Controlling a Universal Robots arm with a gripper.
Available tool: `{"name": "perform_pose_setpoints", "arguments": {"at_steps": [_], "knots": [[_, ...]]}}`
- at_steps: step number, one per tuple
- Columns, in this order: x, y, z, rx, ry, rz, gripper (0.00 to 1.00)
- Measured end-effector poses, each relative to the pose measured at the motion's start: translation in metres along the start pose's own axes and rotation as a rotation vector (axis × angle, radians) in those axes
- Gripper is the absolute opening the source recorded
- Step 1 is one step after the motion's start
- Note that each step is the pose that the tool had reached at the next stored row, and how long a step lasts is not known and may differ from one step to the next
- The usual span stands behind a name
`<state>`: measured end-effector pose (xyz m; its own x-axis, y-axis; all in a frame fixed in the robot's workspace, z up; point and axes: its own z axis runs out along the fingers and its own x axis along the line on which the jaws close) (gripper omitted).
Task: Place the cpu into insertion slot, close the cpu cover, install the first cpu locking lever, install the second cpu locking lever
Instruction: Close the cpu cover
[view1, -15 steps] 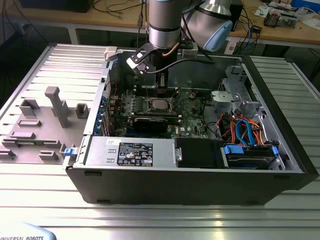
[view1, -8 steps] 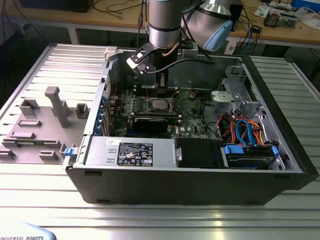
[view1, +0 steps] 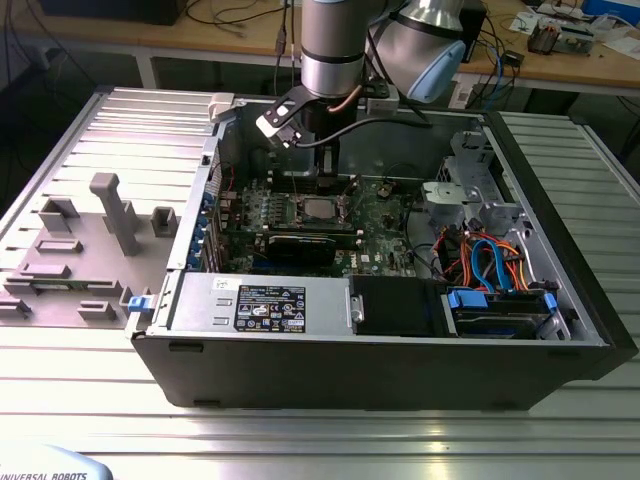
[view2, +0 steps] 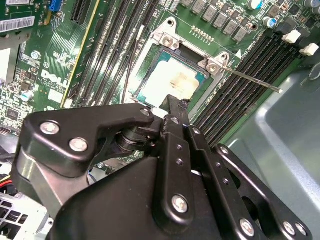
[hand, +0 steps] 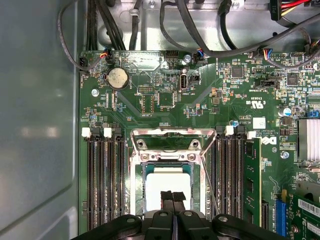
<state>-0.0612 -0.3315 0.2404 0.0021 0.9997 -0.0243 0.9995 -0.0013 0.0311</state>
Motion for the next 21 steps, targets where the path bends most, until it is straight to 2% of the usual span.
{"name": "perform_pose_setpoints", "arguments": {"at_steps": [7, 14, 20, 21], "knots": [[0.0001, 0.0001, -0.0002, -0.0001, 0.0001, 0.000, 0.11], [-0.0001, 0.0003, -0.0057, -0.0001, 0.0000, 0.000, 0.11], [-0.0003, 0.0005, -0.0140, 0.0000, 0.0001, 0.000, 0.11], [-0.0004, 0.0006, -0.0178, 0.0000, 0.0000, 0.000, 0.11]]}}
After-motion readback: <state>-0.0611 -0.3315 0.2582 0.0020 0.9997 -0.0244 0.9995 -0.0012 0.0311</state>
